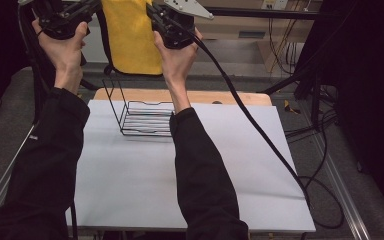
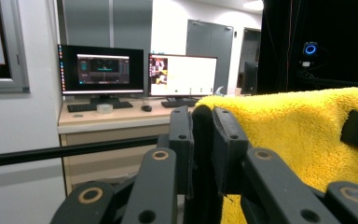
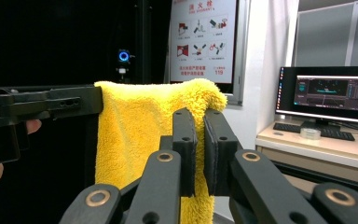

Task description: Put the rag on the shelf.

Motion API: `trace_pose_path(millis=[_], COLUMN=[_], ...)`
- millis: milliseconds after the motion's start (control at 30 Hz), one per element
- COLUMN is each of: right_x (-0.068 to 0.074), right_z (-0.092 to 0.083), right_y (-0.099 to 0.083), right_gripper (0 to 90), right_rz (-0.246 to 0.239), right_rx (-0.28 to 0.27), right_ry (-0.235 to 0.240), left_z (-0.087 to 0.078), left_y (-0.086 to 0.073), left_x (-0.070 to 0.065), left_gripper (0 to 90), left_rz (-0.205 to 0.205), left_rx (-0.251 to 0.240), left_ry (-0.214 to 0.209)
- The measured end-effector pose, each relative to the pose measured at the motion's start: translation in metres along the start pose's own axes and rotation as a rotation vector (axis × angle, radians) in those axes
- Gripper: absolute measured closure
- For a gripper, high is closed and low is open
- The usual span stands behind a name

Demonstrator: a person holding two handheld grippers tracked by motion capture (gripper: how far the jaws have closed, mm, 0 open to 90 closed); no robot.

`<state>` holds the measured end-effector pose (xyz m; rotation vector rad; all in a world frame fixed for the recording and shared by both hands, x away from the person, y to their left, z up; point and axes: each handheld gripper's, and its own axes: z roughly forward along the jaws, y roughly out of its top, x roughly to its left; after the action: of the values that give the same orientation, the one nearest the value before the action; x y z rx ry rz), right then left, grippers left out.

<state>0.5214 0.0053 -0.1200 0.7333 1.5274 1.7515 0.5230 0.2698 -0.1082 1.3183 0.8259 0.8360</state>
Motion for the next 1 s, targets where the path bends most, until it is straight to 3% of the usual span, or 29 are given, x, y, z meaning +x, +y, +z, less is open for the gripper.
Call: trace_pose_path(millis=[367, 1000], right_x=[-0.003, -0.001], right_z=[0.008, -0.016], right_y=[-0.021, -0.067], right_gripper=[84.6, 84.4], right_rz=[-0.001, 0.029], right_rx=[0.054, 0.117], right_ry=[0.011, 0.044], left_z=[0.002, -0.024], left_y=[-0.024, -0.067], left_x=[0.012, 0.006], left_gripper=[79.0, 78.9], left_rz=[-0.002, 0.027], left_rx=[0.033, 0.111], left_ry=[-0.016, -0.067])
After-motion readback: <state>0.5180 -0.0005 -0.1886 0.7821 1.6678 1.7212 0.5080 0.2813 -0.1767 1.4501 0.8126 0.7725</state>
